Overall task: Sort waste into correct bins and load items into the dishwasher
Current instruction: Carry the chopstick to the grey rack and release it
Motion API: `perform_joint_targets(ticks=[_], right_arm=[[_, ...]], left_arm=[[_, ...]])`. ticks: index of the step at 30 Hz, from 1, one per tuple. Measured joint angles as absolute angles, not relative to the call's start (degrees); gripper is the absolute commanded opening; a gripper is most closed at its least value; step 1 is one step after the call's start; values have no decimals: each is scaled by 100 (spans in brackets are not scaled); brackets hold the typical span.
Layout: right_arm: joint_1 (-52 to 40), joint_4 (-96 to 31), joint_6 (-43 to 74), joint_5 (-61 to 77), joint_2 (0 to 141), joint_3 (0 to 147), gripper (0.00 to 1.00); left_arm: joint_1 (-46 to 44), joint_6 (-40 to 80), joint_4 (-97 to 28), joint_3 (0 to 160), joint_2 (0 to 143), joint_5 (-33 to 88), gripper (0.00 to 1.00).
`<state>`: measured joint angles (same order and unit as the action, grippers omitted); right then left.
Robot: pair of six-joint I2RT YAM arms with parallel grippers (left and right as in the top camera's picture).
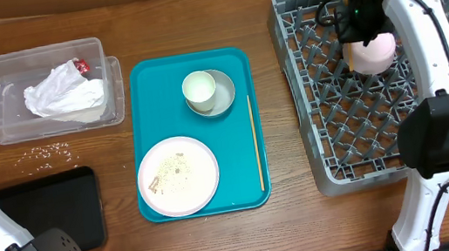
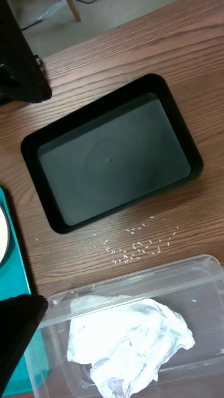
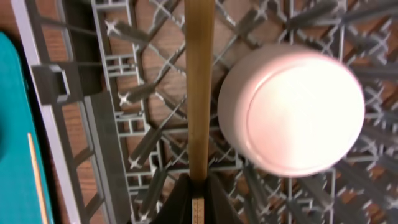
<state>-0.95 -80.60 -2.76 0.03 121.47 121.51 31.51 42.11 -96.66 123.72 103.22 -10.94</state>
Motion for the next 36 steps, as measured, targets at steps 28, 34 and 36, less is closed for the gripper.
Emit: perform_joint_targets(ticks=[28,34,36], right_arm=[[25,-8173,-781,1144,12202,11382,34],[-137,-8484,-742,1911,12202,11382,34],[-301,-8558,-676,2112,12202,11382,34]], left_arm=[[3151,4211,-9666,12372,10322,-1094,99],[3151,4211,-9668,12372,10322,-1094,100],[3151,4211,-9668,12372,10322,-1094,100]])
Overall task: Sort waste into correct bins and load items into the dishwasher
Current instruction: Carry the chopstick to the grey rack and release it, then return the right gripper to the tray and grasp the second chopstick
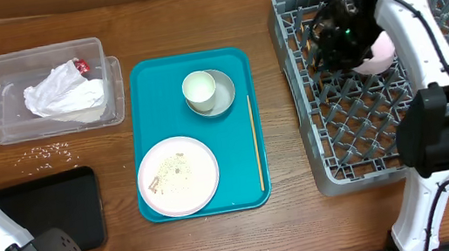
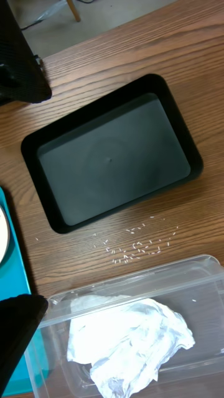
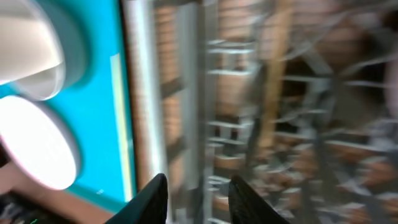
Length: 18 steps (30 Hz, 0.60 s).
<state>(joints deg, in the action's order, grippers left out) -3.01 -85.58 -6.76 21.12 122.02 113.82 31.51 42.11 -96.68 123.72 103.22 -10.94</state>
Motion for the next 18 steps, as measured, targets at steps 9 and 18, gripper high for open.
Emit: perform_joint_targets(ticks=[9,18], right_arm=[[-1850,-7887,1020,1806,12202,11093,50],[-3275,-7105,2246,489,12206,9870,43]], left_arm=[[3151,4211,-9666,12372,10322,-1092,100],[3151,4211,-9666,12372,10322,-1092,100]])
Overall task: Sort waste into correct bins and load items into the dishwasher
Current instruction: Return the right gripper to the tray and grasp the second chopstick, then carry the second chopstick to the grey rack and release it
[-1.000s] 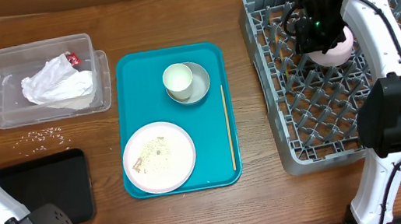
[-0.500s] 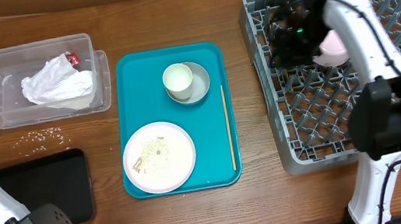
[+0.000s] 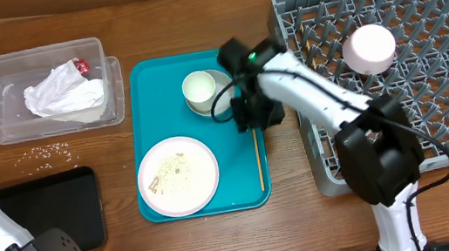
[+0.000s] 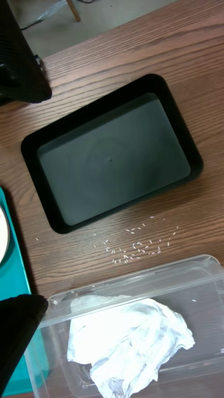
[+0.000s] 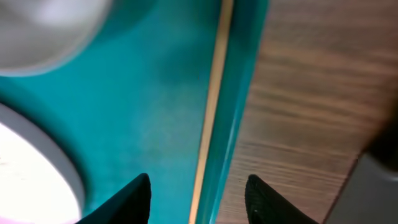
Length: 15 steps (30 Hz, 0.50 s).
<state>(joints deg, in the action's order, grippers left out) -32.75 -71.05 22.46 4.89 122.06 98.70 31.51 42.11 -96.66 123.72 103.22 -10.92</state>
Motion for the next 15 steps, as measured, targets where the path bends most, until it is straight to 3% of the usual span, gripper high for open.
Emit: perform_joint_targets(ticks=[15], right_arm=[[-3785,-6545,2742,255,12258,9030,36]], left_arm=[[3151,4211,-9666,12372,10322,-1092,100]])
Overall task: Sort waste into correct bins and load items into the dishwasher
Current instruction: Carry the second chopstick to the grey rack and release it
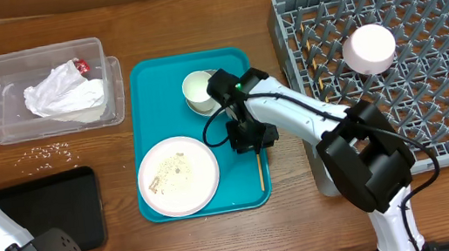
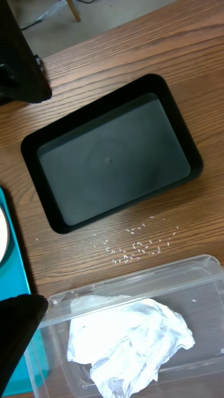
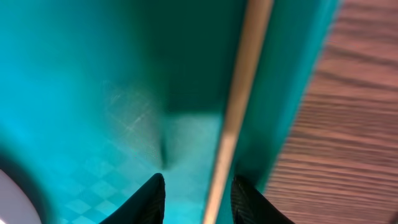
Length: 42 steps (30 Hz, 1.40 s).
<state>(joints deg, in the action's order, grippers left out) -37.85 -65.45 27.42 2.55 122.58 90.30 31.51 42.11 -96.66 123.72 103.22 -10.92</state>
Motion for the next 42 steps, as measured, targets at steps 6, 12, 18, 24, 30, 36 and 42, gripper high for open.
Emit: perform_joint_targets(ticks=[6,12,18,24,30,36,42], right_arm=[[-3820,-6567,2742,279,12348,8993,31],[-3817,-6643,2777,276,12372,8993,8],[-3804,-6976,2842,281,12431,9094,4],[-3695,-7822,2842,102,12597,9668,4],[-3212,-8788,2600,-456,12597,11089,4],[-2130,-9048,1726,-716,12582,12335,4],[-1090,-8399,587,-666,12575,12414,4]], left_arm=[[3151,4211,-9668,12372,10322,-1094,100],[3151,4211,-9668,12372,10322,-1092,100],[3151,4211,-9668,12372,10322,-1092,100],[3151,4211,-9668,12372,10322,-1092,100],[3151,4211,-9668,12372,10322,-1092,100],[3151,4211,-9666,12372,10322,-1094,100],[3151,4211,-9668,12372,10322,-1094,100]])
